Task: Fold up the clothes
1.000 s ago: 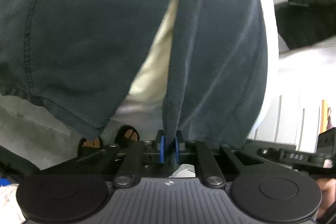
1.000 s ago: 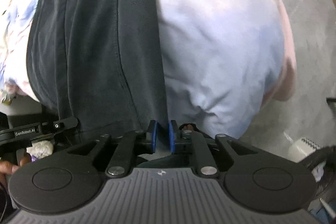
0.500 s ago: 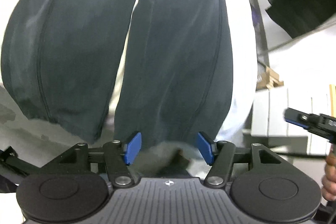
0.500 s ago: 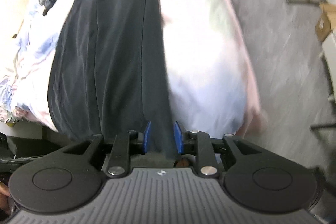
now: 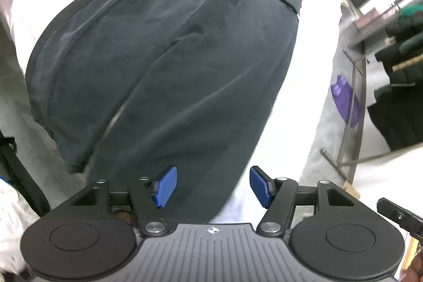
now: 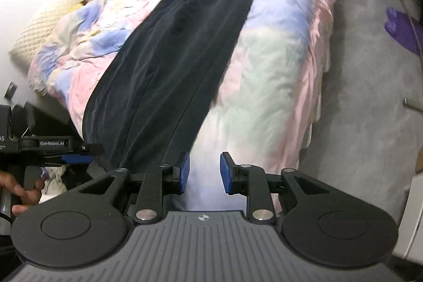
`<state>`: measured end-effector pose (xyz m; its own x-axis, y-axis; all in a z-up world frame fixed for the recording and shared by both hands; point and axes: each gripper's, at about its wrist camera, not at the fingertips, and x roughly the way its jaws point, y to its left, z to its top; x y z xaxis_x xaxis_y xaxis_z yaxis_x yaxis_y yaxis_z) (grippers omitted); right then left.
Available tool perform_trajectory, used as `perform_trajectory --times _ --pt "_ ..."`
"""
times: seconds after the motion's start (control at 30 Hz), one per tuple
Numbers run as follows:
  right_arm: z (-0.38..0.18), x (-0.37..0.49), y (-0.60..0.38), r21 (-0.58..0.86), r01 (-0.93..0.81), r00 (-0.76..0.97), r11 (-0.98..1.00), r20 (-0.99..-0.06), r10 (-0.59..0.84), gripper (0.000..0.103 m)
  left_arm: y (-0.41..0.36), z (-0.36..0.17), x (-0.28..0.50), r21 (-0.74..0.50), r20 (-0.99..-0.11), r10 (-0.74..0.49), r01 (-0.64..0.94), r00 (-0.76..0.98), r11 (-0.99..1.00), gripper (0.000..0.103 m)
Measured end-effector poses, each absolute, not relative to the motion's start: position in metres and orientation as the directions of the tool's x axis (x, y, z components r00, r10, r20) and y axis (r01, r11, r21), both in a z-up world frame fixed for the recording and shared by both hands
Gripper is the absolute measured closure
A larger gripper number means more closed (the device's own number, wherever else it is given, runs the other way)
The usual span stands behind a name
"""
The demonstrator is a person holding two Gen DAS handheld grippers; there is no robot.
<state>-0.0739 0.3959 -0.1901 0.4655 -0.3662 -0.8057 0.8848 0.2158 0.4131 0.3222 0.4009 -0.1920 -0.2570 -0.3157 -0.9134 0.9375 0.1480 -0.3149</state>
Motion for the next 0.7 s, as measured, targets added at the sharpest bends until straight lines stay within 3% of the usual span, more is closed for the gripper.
perform_trajectory --times 0.23,0.7 --pt "-0.169 -0.116 0.36 0.43 0.855 0.514 0.29 -0.779 -0.359 0.071 0.378 -0.193 0.261 -0.331 -0.916 -0.302 0.923 -0.264 0.195 0.036" --pt "-0.165 -0.158 0.223 0.352 0.837 0.501 0.419 -0.802 -0.327 0.066 0.263 -0.256 0.166 -0.456 -0.873 -0.362 0.81 -0.326 0.37 0.036"
